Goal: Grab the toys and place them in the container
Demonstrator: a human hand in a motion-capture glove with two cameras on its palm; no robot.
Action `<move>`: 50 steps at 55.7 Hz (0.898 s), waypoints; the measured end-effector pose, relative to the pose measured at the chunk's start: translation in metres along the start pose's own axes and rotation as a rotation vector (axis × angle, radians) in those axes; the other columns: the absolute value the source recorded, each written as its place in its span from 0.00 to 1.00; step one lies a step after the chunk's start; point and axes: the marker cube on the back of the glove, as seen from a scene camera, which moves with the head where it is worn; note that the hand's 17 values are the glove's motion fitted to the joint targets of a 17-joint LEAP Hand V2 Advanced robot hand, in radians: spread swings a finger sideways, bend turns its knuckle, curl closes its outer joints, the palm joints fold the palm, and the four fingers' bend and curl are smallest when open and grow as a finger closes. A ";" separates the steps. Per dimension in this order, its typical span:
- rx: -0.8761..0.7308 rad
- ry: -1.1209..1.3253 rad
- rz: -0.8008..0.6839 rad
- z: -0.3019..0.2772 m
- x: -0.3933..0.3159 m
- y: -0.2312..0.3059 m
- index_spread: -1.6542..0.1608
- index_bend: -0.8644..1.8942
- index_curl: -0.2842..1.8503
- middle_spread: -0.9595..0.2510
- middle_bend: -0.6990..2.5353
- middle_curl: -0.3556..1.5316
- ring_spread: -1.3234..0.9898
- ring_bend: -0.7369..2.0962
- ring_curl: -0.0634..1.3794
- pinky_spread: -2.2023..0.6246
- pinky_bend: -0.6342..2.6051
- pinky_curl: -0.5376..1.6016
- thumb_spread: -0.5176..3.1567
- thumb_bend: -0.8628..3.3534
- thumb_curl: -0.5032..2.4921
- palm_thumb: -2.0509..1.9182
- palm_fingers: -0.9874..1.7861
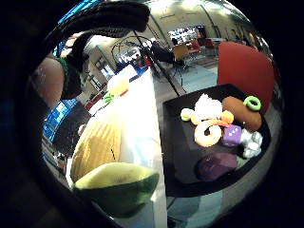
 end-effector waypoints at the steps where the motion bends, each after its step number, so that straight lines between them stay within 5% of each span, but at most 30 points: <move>1: -0.001 0.000 0.001 0.000 0.000 0.000 0.89 0.41 0.15 0.78 0.34 0.22 0.53 0.46 0.09 0.75 0.31 0.27 0.22 0.29 0.19 0.63 0.76; 13: -0.027 0.010 0.016 0.002 0.003 0.003 0.87 0.41 0.20 0.75 0.38 0.27 0.48 0.53 0.20 0.71 0.31 0.33 0.39 0.37 0.24 0.67 0.73; 28: -0.064 0.042 0.036 0.002 0.006 0.006 0.86 0.42 0.23 0.74 0.42 0.31 0.45 0.56 0.23 0.70 0.32 0.36 0.49 0.39 0.27 0.66 0.70; 36: -0.176 0.119 0.077 0.003 0.008 0.009 0.85 0.43 0.25 0.73 0.44 0.33 0.45 0.58 0.25 0.69 0.33 0.38 0.52 0.40 0.29 0.65 0.69; 41: -0.358 0.265 0.235 0.002 0.008 0.013 0.85 0.42 0.26 0.73 0.45 0.34 0.45 0.59 0.26 0.69 0.34 0.39 0.53 0.38 0.29 0.62 0.68; 50: -0.635 0.574 0.357 0.011 -0.010 0.015 0.79 0.32 0.23 0.76 0.39 0.33 0.46 0.59 0.29 0.73 0.44 0.45 0.50 0.29 0.24 0.50 0.44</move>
